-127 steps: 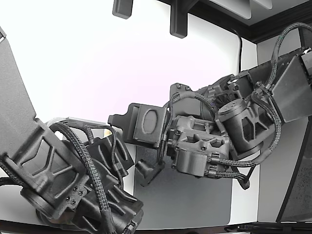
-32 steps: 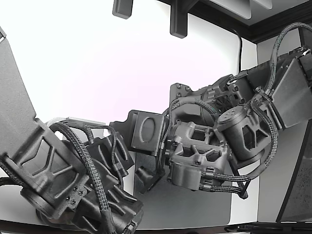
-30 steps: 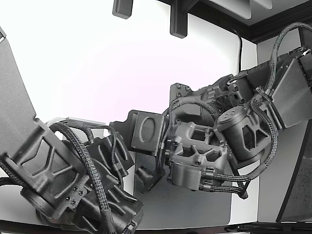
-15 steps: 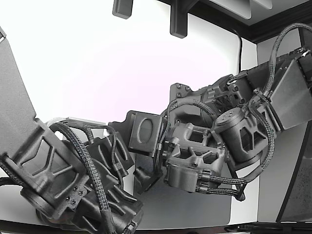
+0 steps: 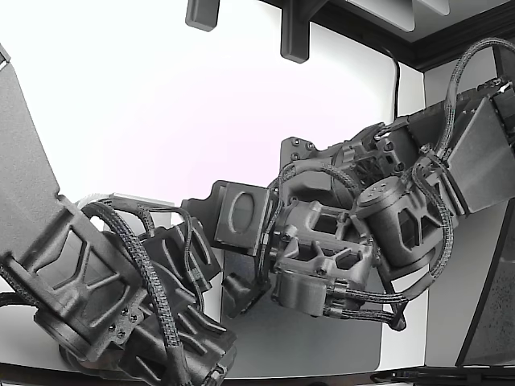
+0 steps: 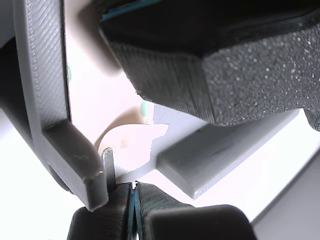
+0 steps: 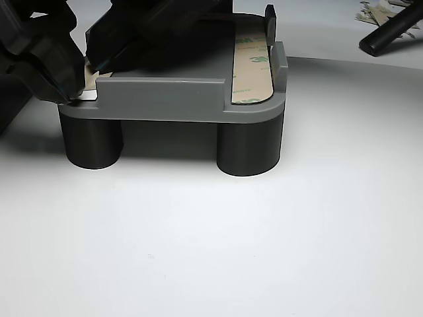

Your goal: Peel off protective film from adhesive tape.

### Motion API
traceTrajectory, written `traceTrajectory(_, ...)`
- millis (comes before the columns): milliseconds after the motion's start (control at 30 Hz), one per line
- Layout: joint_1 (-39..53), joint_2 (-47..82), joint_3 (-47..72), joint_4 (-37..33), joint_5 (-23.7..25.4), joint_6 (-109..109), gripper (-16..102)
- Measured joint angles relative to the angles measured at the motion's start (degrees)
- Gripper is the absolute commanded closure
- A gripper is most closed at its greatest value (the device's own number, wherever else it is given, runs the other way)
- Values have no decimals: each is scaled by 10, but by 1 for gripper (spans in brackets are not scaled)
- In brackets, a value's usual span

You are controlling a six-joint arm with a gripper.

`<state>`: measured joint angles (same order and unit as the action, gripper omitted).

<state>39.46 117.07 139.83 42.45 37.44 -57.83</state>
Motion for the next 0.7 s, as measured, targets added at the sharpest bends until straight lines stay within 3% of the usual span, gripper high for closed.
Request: traceTrajectory(700, 0, 4, 4, -15, 1, -11, 97)
